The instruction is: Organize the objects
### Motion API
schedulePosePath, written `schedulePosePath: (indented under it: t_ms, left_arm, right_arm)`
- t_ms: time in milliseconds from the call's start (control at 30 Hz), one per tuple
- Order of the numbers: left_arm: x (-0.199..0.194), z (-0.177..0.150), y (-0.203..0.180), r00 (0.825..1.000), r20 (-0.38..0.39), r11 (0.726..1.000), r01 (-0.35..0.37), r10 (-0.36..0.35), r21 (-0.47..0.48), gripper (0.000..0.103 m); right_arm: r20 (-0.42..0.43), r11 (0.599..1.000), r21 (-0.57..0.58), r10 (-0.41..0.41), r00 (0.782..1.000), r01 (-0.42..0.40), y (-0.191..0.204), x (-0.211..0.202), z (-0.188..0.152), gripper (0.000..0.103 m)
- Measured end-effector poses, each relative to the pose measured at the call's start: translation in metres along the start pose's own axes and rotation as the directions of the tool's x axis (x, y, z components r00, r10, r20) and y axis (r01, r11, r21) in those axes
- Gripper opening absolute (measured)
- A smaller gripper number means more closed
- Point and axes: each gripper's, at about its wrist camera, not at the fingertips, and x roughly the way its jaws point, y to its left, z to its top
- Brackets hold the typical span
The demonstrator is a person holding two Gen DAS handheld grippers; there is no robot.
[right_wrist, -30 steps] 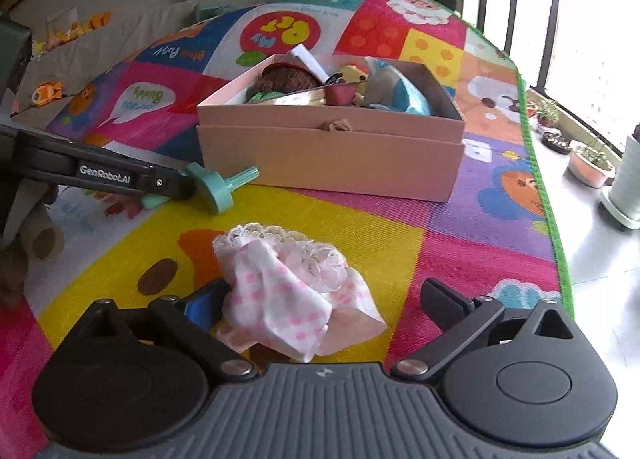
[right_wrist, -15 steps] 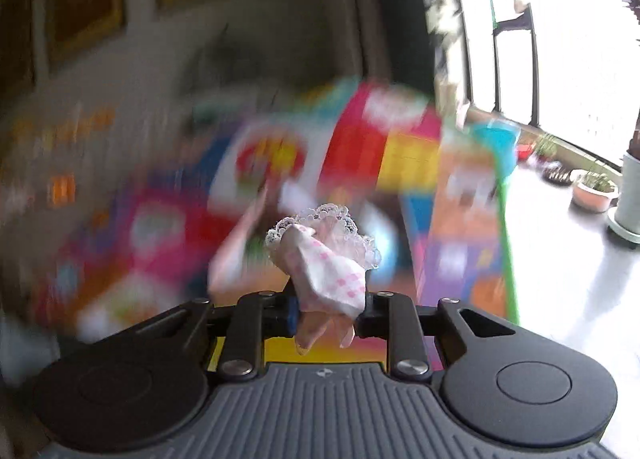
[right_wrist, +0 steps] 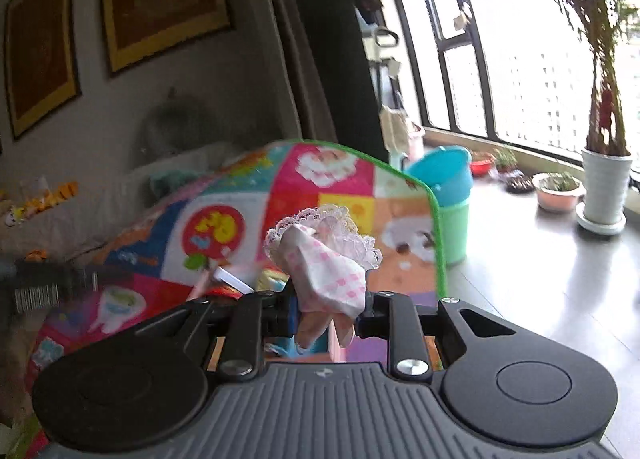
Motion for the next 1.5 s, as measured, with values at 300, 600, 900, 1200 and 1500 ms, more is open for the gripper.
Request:
schedulePosePath:
  t_ms: [300,600,900,1200,1500]
  left_arm:
    - [0.007,-0.044,0.007,0.99,-0.134,0.996,-0.058,0.049,-0.064,0.011]
    - [0.016,-0.128,0.026,0.923,-0.363,0.944,-0.224,0.126,-0.242,0.013]
    - [0.048,-0.142,0.012,0.902,-0.419,0.961,-0.195,0.099,-0.194,0.026]
    - [0.046,-0.146,0.014,0.91,-0.405,0.963,-0.181,0.086,-0.201,0.025]
    - [0.015,-0.148,0.015,0.945,-0.326,0.974,-0.085,0.013,-0.21,0.014]
  right_arm:
    - [-0.149,0.999,-0.035,0.006,0.989,-0.012,-0.003,0.016,-0.051,0.025]
    - [-0.277,0.996,-0.069,0.029,0.96,-0.051,0.024,0.051,-0.094,0.025]
    - [-0.287,0.977,-0.212,-0.059,0.956,-0.003,0.041,0.047,-0.12,0.061]
    - [-0.287,0.959,-0.285,-0.088,0.954,0.003,0.052,0.051,-0.125,0.061]
    - [-0.206,0.967,-0.253,-0.058,0.977,0.004,0.051,0.029,-0.099,0.031]
